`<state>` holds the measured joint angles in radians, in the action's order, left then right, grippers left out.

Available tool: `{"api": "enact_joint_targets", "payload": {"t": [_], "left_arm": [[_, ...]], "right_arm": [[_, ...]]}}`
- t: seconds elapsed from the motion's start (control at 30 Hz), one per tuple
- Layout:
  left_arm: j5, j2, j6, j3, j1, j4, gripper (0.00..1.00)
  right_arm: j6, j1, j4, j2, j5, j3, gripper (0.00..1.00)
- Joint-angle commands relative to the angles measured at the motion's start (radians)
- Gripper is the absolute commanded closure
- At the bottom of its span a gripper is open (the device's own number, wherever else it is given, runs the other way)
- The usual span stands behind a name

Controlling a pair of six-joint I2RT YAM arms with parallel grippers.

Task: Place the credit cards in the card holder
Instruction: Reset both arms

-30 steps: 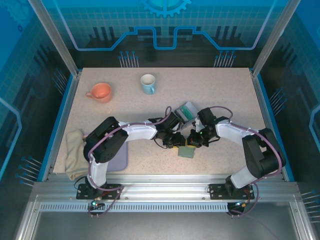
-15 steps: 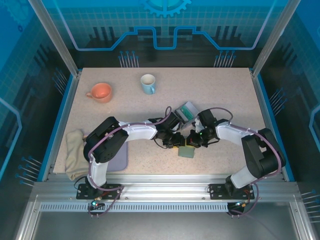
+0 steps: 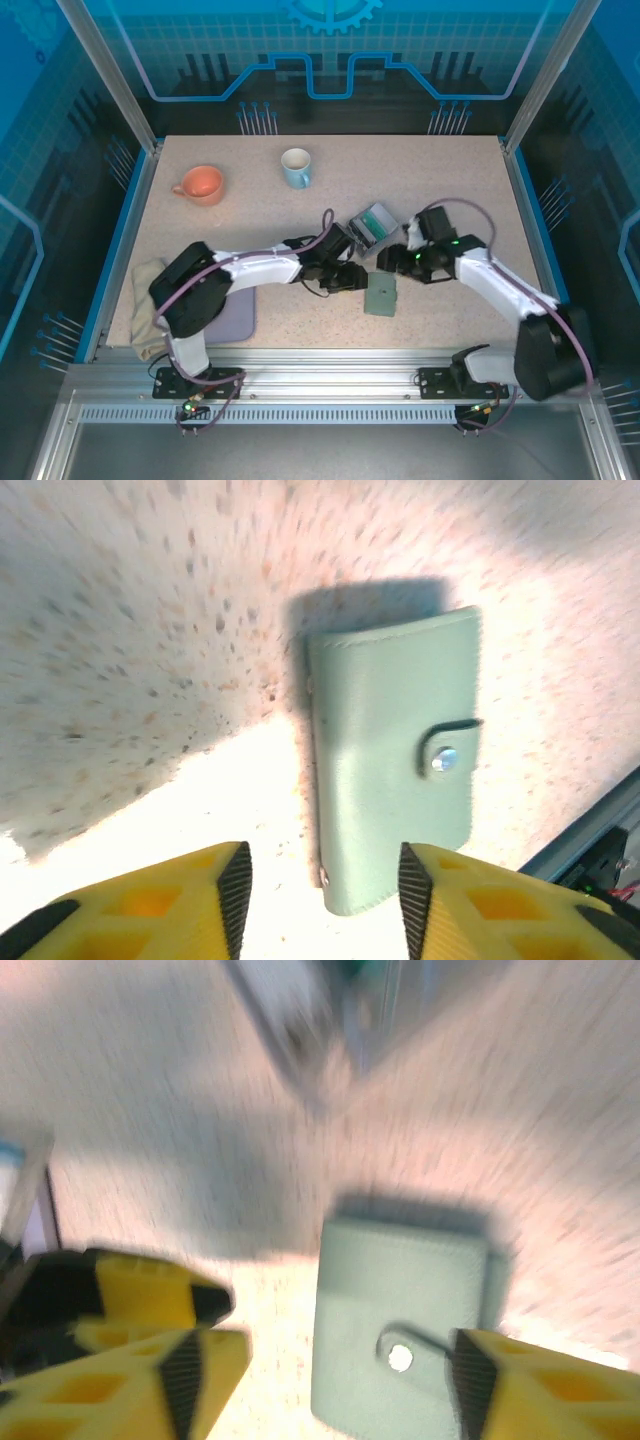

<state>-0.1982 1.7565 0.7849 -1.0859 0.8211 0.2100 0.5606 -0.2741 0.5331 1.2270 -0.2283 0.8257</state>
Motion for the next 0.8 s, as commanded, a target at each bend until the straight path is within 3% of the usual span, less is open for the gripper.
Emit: {"api": "enact_joint_targets", "payload": {"t": [0.0, 0.07, 0.13, 0.2, 0.23, 0.37, 0.43, 0.5, 0.57, 0.63, 0.77], "left_arm": [[0.254, -0.167, -0.057, 0.029, -0.002, 0.058, 0.48], [0.413, -0.264, -0.100, 0.070, -0.021, 0.102, 0.37], [0.558, -0.350, -0.147, 0.113, -0.064, 0.141, 0.29], [0.700, -0.424, -0.204, 0.174, -0.121, 0.157, 0.05], [0.755, -0.459, -0.228, 0.209, -0.169, 0.155, 0.02], [0.892, -0.575, -0.316, 0.353, -0.357, 0.098, 0.01], [0.953, -0.639, -0.448, 0.465, -0.393, -0.078, 0.01], [0.947, -0.698, -0.573, 0.553, -0.437, -0.236, 0.01], [0.843, -0.722, -0.620, 0.592, -0.510, -0.316, 0.01], [0.777, -0.705, -0.630, 0.622, -0.575, -0.389, 0.01], [0.643, -0.602, -0.687, 0.744, -0.663, -0.710, 0.01]], "right_arm": [[-0.103, 0.058, 0.092, -0.104, 0.432, 0.099, 0.09], [-0.238, 0.068, -0.057, -0.130, 0.652, 0.048, 0.05], [-0.391, 0.080, -0.213, -0.127, 0.761, -0.026, 0.00], [-0.507, 0.107, -0.374, -0.100, 0.787, -0.101, 0.00], [-0.516, 0.128, -0.439, -0.081, 0.784, -0.129, 0.00], [-0.545, 0.201, -0.697, -0.036, 0.541, -0.261, 0.02], [-0.554, 0.211, -0.835, -0.012, 0.483, -0.312, 0.02], [-0.583, 0.215, -0.918, 0.018, 0.445, -0.338, 0.02], [-0.612, 0.220, -1.004, 0.060, 0.427, -0.361, 0.02], [-0.622, 0.229, -1.058, 0.094, 0.410, -0.379, 0.03], [-0.607, 0.264, -1.074, 0.092, 0.347, -0.391, 0.06]]}}
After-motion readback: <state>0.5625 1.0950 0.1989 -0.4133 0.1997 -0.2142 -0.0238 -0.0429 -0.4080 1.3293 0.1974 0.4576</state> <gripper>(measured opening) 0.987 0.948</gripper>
